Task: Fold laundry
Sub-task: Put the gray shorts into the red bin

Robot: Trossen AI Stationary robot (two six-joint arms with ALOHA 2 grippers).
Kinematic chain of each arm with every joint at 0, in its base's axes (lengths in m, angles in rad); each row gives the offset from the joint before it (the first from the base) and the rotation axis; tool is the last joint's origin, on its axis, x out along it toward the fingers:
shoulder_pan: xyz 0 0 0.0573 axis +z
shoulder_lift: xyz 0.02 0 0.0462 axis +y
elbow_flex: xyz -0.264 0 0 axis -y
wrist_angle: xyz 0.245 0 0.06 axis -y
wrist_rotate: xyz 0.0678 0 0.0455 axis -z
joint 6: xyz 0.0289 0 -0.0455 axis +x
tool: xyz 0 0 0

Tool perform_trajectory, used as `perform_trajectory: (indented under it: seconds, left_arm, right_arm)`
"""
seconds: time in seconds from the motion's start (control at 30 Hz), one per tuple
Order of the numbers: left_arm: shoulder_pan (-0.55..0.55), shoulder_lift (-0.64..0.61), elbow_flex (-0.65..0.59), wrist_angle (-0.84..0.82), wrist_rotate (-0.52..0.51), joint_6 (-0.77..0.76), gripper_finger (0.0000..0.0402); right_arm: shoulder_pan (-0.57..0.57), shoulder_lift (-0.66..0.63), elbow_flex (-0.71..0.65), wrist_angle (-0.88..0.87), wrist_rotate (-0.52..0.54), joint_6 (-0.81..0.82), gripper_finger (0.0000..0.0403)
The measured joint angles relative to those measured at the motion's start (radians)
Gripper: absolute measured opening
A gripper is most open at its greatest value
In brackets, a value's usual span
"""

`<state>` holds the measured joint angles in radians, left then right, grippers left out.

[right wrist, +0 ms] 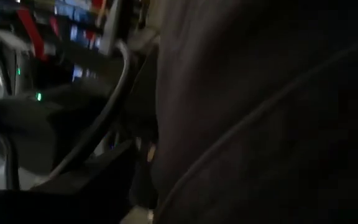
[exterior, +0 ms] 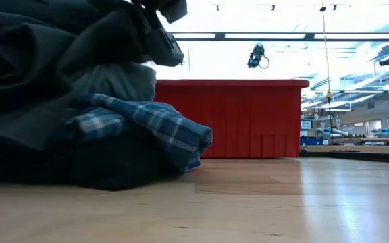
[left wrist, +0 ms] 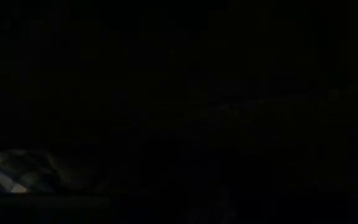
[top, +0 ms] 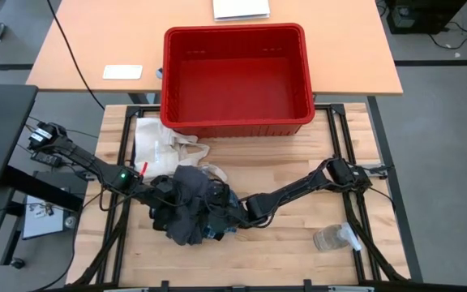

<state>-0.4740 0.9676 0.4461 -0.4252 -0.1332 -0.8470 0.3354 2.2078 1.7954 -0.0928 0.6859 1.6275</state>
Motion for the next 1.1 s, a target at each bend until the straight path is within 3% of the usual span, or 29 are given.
perform_trajectory:
  seconds: [0.1,0.23,0.47,0.93,1.1]
  left_arm:
    - [0.0,0.0,0.0,0.004,-0.001,-0.003,0.0143]
    - [0.0,0.0,0.0,0.009,-0.012,-0.008,0.0143]
    - [0.0,0.0,0.0,0.013,-0.022,-0.025,0.0143]
    - [-0.001,0.001,-0.001,0.042,-0.077,-0.044,0.0143]
    - [-0.001,0.001,-0.001,0.049,-0.086,-0.045,0.0143]
  right_arm:
    - [-0.005,0.0,0.0,-0.025,0.038,0.001,0.0348]
    - [-0.053,0.0,-0.024,-0.059,-0.078,0.004,0.0348]
    - [-0.091,-0.002,-0.06,-0.049,-0.141,0.05,0.0348]
    - [-0.093,-0.002,-0.105,-0.001,-0.058,0.106,0.0346]
    - [-0.094,-0.002,-0.157,0.046,-0.034,0.109,0.029]
